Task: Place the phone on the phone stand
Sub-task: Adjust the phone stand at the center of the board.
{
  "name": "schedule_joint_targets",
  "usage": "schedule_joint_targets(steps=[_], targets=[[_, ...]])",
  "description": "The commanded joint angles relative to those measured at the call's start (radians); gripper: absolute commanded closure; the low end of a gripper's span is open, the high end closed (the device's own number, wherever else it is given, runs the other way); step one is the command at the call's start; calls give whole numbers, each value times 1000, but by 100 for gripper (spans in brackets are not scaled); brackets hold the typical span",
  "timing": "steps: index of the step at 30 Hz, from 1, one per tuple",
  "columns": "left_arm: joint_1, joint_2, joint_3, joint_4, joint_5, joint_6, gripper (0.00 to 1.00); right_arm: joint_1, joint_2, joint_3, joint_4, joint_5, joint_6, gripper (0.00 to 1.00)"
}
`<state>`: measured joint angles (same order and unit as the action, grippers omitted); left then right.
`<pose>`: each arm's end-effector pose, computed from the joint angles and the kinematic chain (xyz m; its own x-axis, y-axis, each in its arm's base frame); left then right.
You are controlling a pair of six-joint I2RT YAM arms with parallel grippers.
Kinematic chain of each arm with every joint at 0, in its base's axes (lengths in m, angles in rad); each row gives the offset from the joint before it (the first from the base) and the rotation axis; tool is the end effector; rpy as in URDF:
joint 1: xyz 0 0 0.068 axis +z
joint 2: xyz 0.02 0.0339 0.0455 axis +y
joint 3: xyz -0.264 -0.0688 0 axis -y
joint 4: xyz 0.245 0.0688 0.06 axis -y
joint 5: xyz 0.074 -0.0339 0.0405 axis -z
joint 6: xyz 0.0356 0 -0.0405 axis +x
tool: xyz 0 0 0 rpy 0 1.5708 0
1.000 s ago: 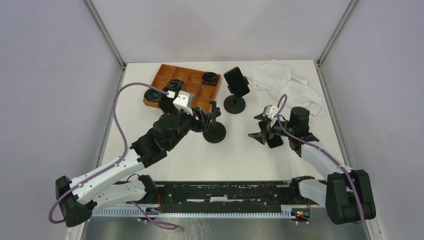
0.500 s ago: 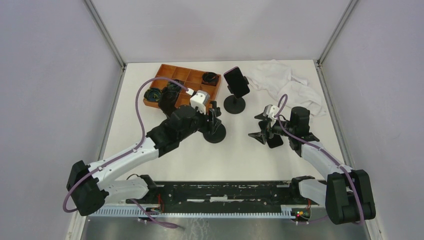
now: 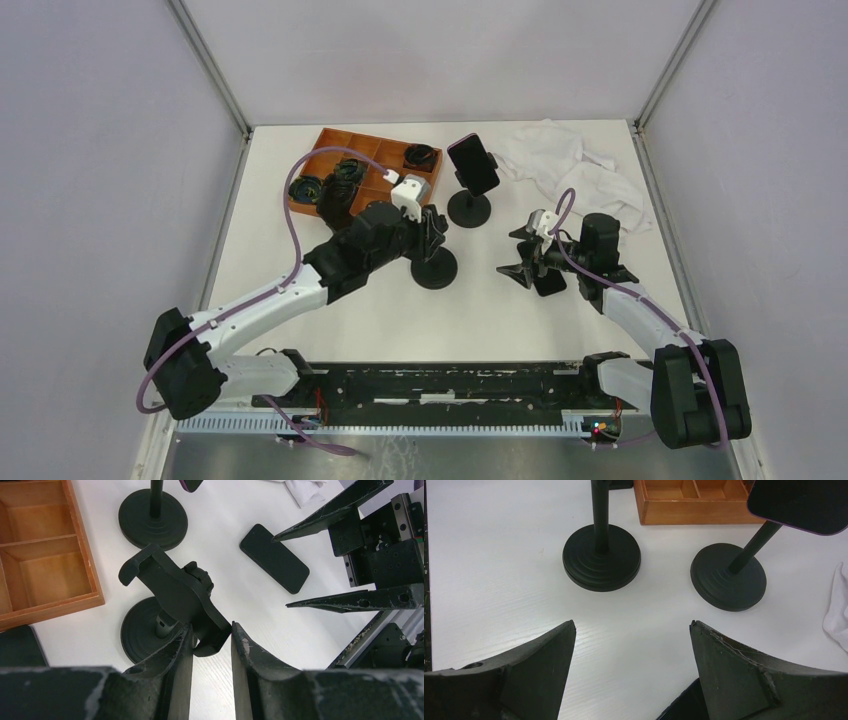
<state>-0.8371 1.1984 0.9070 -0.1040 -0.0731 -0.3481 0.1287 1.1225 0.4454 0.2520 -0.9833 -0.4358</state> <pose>0.1874 -0.2039 0.3043 -0.4797 0.0240 -0.8771 0.5659 0.7724 -0.2883 0.2139 0.0576 0.2060 -0.0233 -0.2390 -0.9708 -0.9188 0.3878 -0.0734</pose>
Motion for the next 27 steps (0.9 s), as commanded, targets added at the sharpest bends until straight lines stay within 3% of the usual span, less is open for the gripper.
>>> schedule_joint_targets(steps=[1, 6, 9, 12, 18, 27], targets=[[3, 21, 60, 33, 38, -70, 66, -4, 2, 38, 7, -2, -14, 9], [3, 47, 65, 56, 12, -162, 68, -5, 2, 39, 6, -2, -14, 9], [2, 57, 50, 83, -18, -238, 75, -4, 2, 39, 6, -2, -14, 9], [-2, 57, 23, 122, -54, -301, 74, -6, 2, 42, 3, -2, -16, 9], [-23, 45, -1, 197, -73, -354, 57, -10, 2, 46, -6, -2, -21, 9], [-25, 20, 7, 220, 0, -311, 39, -23, -6, 59, -39, 1, -47, 8]])
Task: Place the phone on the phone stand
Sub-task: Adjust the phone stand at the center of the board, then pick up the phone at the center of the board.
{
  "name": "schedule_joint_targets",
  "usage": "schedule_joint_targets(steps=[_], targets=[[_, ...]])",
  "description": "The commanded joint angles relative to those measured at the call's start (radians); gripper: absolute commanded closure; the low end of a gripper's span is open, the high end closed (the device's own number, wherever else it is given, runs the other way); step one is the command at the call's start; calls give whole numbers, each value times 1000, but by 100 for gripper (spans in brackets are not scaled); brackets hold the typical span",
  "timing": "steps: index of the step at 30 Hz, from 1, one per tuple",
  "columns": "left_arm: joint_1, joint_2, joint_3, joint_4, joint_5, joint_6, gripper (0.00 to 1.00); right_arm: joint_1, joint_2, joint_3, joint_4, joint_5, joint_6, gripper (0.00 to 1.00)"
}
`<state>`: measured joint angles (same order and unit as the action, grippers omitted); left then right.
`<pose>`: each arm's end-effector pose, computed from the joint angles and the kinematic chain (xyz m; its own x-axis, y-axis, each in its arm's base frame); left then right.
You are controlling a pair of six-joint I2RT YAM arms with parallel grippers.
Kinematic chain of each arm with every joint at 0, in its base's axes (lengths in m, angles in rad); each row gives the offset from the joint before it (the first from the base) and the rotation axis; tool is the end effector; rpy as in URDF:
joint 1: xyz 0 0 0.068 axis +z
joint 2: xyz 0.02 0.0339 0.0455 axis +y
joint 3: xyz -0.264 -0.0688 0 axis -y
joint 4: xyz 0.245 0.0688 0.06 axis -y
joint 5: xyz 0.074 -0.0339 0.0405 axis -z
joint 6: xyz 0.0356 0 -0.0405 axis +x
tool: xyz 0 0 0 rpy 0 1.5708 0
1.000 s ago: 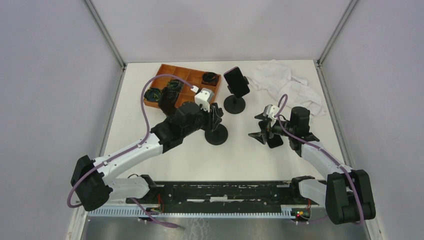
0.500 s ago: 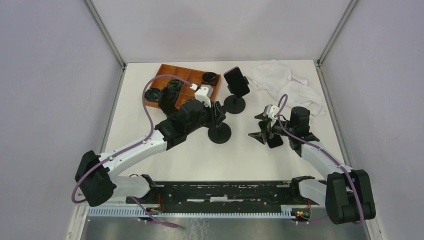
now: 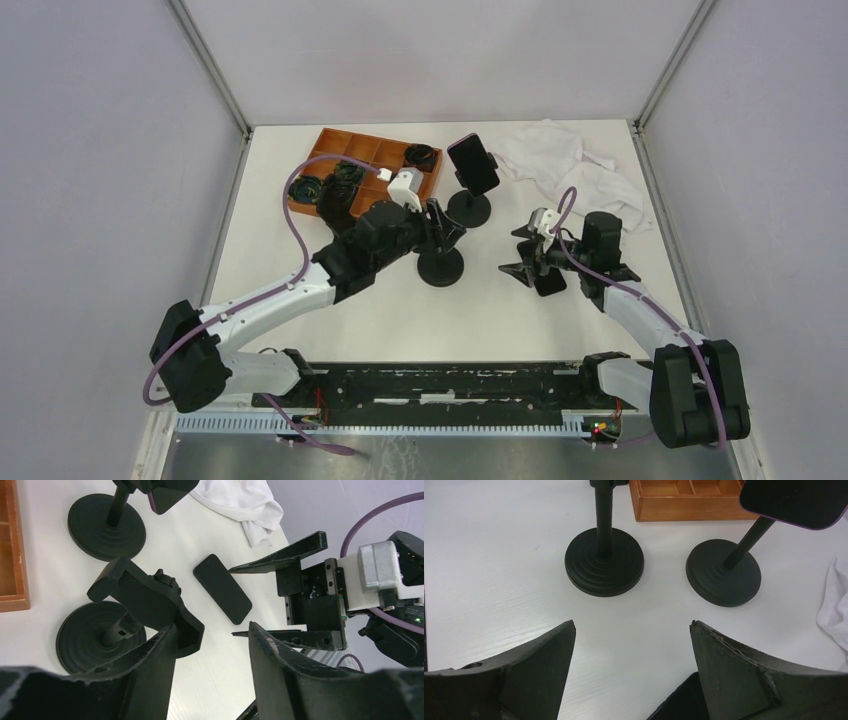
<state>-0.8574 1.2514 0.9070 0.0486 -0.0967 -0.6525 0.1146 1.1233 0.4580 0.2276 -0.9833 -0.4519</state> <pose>0.1941 -0.2190 0.3060 -0.5718 -0.2627 -0.7771 0.4342 0.7069 -0.5584 0.2156 0.0546 0.2077 -0.0241 -0.2464 -0.9689 -0.9146 0.3967 -0.0781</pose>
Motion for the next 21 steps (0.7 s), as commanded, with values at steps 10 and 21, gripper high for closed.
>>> schedule_joint_targets(steps=[10, 21], targets=[[-2, -133, 151, -185, -58, 253, 10, -34, -26, 78, -123, 58, -133, 8], [46, -164, 267, -318, -242, 584, 0, -80, -34, 96, -212, 165, -191, 2]])
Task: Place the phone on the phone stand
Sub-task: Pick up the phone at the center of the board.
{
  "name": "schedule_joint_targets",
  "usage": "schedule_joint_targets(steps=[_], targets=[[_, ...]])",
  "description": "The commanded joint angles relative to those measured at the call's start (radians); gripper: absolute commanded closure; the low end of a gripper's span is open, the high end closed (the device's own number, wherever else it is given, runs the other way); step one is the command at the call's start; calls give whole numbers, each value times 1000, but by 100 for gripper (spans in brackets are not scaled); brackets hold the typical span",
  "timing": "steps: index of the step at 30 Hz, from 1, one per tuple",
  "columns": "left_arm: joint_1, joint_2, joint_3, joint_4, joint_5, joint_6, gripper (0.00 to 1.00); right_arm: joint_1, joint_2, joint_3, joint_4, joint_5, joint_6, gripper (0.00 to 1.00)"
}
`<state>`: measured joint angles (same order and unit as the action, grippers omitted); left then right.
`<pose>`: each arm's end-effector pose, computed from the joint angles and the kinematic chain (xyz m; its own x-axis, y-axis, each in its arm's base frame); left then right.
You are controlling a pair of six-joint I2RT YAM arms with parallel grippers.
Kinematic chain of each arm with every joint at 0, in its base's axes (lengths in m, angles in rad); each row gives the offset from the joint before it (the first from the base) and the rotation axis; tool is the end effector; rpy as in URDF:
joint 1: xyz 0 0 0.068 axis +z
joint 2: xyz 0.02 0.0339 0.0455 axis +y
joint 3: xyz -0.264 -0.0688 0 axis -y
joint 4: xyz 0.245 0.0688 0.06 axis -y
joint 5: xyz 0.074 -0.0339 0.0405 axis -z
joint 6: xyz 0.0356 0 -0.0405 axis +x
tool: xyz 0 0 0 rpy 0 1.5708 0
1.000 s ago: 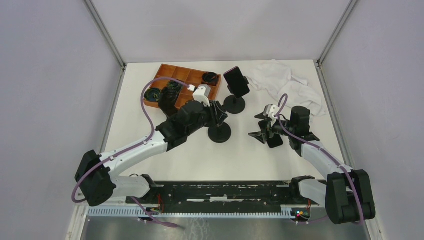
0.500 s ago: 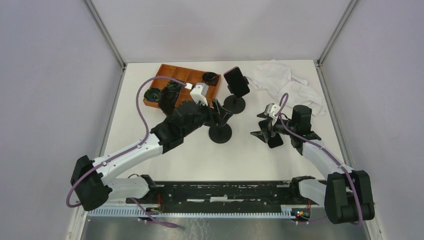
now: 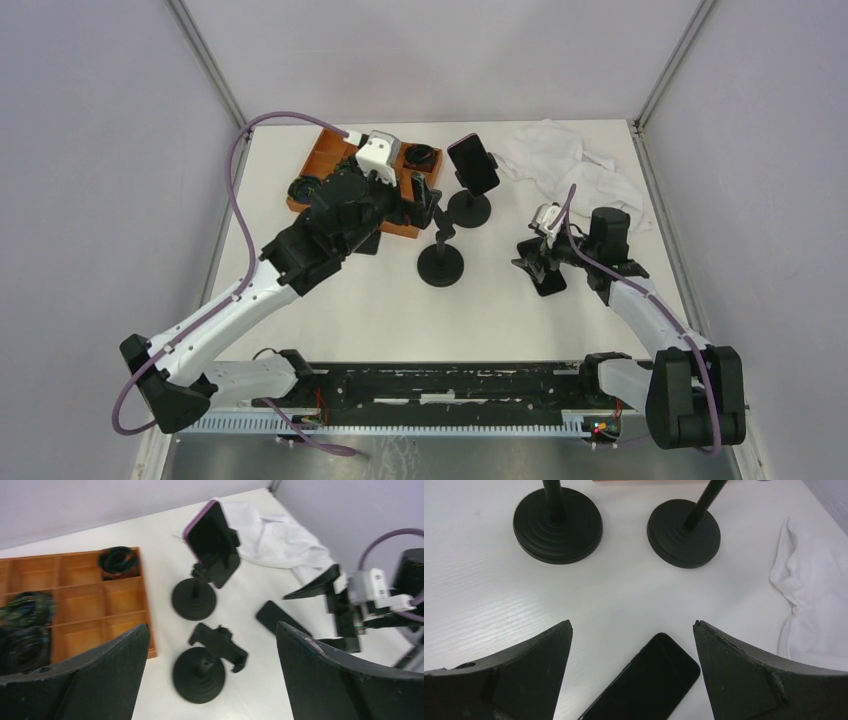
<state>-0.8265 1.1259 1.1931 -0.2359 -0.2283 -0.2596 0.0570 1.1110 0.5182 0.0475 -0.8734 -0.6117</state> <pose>0.1780 -0.1813 0.4099 -0.2551 -0.0921 -0.9625 0.5172 0.8281 -0.2163 0.2205 0.0399 0.2127 -0.0272 -0.3710 -0.9283 -0.8630 0.4774 -0.1655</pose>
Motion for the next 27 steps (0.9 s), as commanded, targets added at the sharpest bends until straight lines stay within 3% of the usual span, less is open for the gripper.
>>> schedule_joint_targets(steps=[1, 8, 11, 27], targets=[[16, -58, -51, -11, -133, 209, 0, -34, -20, 38, -42, 62, -32, 2], [29, -228, -246, 103, -178, 303, 0, -104, 32, 58, -65, 54, 34, 2], [30, -279, -295, 125, -231, 317, 0, -106, 63, 63, -56, 130, 74, 2], [36, -301, -317, 136, -219, 317, 0, -77, 236, 138, -121, 393, 117, 2]])
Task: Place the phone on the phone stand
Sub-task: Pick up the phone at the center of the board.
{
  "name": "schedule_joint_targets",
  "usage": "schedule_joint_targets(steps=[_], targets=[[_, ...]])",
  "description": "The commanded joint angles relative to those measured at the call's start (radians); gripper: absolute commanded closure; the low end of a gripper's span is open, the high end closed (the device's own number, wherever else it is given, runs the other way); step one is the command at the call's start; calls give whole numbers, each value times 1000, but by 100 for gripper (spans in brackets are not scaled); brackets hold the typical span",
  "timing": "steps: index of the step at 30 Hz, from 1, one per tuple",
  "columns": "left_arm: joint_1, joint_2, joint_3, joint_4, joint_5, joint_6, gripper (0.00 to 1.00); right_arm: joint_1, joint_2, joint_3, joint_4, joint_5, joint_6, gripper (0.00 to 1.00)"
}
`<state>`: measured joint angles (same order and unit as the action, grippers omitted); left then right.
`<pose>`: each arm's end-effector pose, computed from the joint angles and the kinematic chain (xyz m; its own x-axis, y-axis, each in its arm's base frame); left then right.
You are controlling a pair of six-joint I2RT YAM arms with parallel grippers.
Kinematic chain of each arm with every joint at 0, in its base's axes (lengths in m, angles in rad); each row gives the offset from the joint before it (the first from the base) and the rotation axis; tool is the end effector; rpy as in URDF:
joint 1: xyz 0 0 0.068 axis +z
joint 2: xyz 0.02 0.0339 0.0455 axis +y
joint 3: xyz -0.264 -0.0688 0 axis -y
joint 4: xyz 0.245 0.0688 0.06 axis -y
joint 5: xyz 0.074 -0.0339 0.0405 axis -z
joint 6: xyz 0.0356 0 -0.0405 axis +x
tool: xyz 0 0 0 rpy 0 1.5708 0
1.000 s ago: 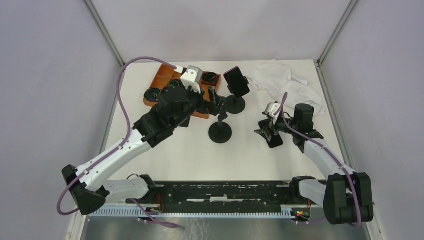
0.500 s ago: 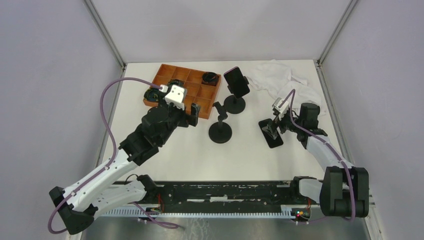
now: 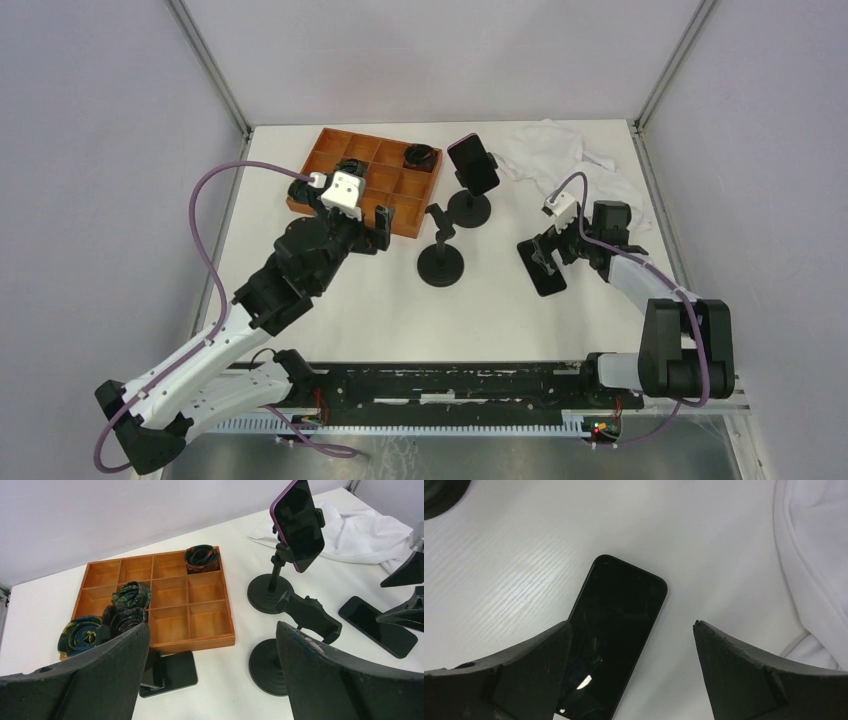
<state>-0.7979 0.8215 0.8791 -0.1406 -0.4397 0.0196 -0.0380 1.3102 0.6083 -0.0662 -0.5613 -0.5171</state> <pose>0.1415 -0.1234 0.3720 -0.0510 0.0777 -0.9957 0.3527 0.9341 0.0548 0.2532 0.0093 0.1839 -0.4303 -0.4025 -0.8080 -0.6478 0.7610 -0.0341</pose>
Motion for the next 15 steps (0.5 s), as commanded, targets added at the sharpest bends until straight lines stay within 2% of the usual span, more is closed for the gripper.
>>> schedule_joint_targets(steps=[1, 6, 15], targets=[[8, 4, -3, 41, -6, 39, 0, 27, 50, 54, -14, 91, 24, 2], [12, 16, -5, 41, 1, 41, 0, 79, 85, 74, -25, 154, 52, 2], [18, 23, -8, 43, -1, 43, 0, 102, 164, 133, -103, 197, 105, 2]])
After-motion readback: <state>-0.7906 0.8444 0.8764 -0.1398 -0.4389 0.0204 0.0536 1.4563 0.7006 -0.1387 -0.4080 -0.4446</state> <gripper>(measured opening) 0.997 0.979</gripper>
